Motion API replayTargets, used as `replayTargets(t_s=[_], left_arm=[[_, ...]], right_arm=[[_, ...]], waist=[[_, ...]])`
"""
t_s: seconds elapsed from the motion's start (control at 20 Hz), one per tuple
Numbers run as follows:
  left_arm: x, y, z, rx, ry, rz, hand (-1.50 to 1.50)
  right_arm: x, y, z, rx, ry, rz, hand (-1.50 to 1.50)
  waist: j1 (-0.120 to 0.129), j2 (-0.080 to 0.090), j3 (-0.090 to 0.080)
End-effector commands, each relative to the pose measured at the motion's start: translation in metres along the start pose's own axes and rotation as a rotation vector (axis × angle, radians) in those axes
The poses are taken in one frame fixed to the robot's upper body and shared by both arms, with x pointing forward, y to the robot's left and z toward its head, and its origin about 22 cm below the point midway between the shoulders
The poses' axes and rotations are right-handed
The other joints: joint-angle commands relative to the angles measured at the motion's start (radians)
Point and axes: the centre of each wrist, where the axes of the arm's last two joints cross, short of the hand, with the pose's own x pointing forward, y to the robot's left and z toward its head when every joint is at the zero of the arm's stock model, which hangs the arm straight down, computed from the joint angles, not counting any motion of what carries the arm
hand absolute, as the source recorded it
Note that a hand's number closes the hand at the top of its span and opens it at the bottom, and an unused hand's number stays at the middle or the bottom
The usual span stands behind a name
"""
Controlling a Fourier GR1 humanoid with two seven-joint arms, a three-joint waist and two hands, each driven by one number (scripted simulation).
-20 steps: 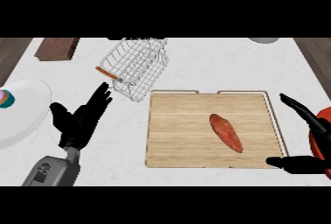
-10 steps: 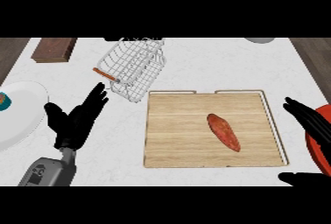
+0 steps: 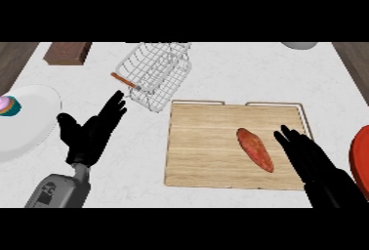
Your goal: Pick the sweet potato from the tray and place it in the tiered basket
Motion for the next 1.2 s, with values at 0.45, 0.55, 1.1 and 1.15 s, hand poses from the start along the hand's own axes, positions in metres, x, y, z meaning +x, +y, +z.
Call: replayTargets(t_s=[0.45,0.55,1.1,1.15], left_arm=[[0.003,0.002,-0.010,-0.002,-0.008,0.019,0.00],[0.002,-0.001,0.010,-0.012,0.005,0.012,0.00],[0.001,0.008,-0.005,0.000,-0.002,-0.001,0.00],[-0.006,-0.014,0.014,-0.006,0.003,0.003,0.00]], right_arm=[[0.043,0.058,0.000,0.096,0.149,0.134,-1.50],[0.049,0.069,-0.012,0.109,0.187,0.147,-1.50],[0.001,0.070,-0.019,0.023,0.222,0.182,-1.50],[0.014,0.076,-0.009,0.026,0.221,0.179,-1.50]], waist=[[-0.004,0.002,0.003],[0.004,0.001,0.003],[-0.004,0.002,0.003],[-0.002,0.001,0.003]])
